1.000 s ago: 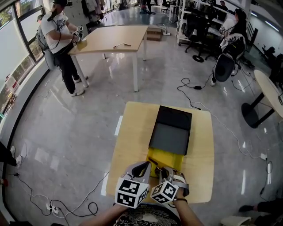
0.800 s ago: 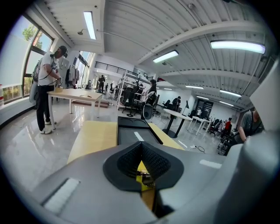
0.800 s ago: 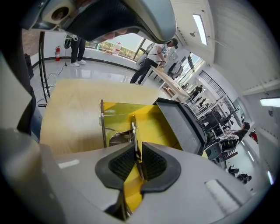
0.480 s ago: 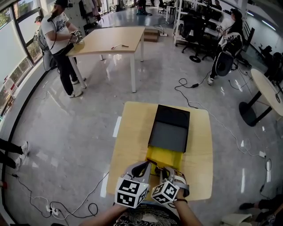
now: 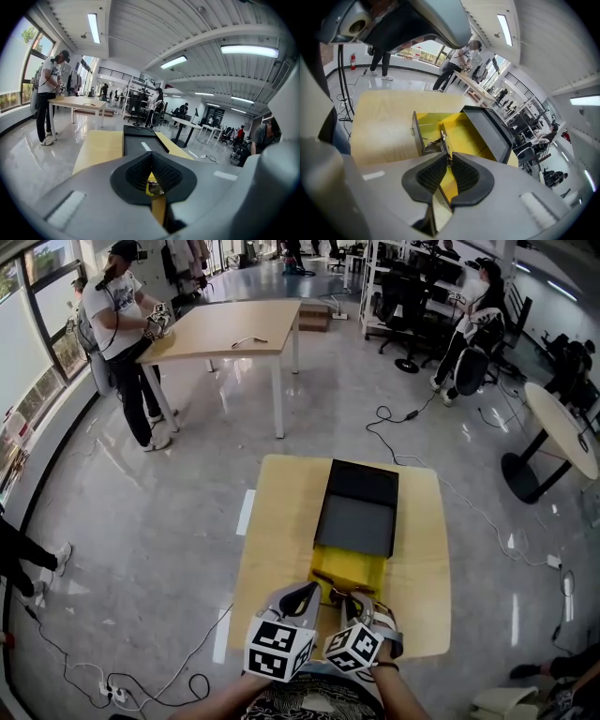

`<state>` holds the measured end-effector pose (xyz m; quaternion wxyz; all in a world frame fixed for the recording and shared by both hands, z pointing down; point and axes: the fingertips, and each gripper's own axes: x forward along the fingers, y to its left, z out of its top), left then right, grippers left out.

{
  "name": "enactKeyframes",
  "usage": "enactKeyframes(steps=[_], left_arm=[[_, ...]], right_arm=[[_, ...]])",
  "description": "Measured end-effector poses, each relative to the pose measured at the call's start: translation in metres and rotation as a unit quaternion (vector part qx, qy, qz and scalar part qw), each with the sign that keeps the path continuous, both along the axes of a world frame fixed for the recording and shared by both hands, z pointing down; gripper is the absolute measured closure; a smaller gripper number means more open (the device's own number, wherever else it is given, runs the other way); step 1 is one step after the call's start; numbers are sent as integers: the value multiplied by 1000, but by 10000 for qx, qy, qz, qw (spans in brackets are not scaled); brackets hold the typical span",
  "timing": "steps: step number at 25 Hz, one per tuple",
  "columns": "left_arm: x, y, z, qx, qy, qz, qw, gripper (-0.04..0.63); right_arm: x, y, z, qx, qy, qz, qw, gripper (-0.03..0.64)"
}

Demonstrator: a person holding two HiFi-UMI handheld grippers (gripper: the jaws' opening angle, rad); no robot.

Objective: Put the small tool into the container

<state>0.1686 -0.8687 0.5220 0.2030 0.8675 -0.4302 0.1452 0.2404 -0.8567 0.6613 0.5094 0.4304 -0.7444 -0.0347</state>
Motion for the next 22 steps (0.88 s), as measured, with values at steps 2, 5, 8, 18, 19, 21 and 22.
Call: enactKeyframes(steps=[2, 5, 8, 18, 19, 21, 22], left_arm=[[-7, 19, -6, 12, 4, 20, 10000, 583], [-3, 38, -16, 41, 15, 54, 10000, 583], [-12, 64, -12, 73, 29, 100, 9999, 583], [-58, 156, -26, 155, 53, 294, 9994, 583], [-62, 169, -22, 156, 56, 316, 9994, 583], [-71, 196, -20, 153, 63, 357, 9992, 583], [-75, 210, -22, 155, 68, 376, 9991, 583]], right_arm=[[-6, 19, -7, 23, -35, 53, 10000, 580], [-1, 37, -22, 122, -150, 174, 9997, 595], [-11, 61, -26, 177, -411, 356, 9984, 603], [-63, 149, -81, 401, -1592, 989, 9815, 612], [-68, 162, -83, 424, -1721, 1044, 9786, 612], [-79, 189, -91, 483, -1939, 1115, 9735, 612], [-85, 204, -99, 513, -2049, 1137, 9708, 612]])
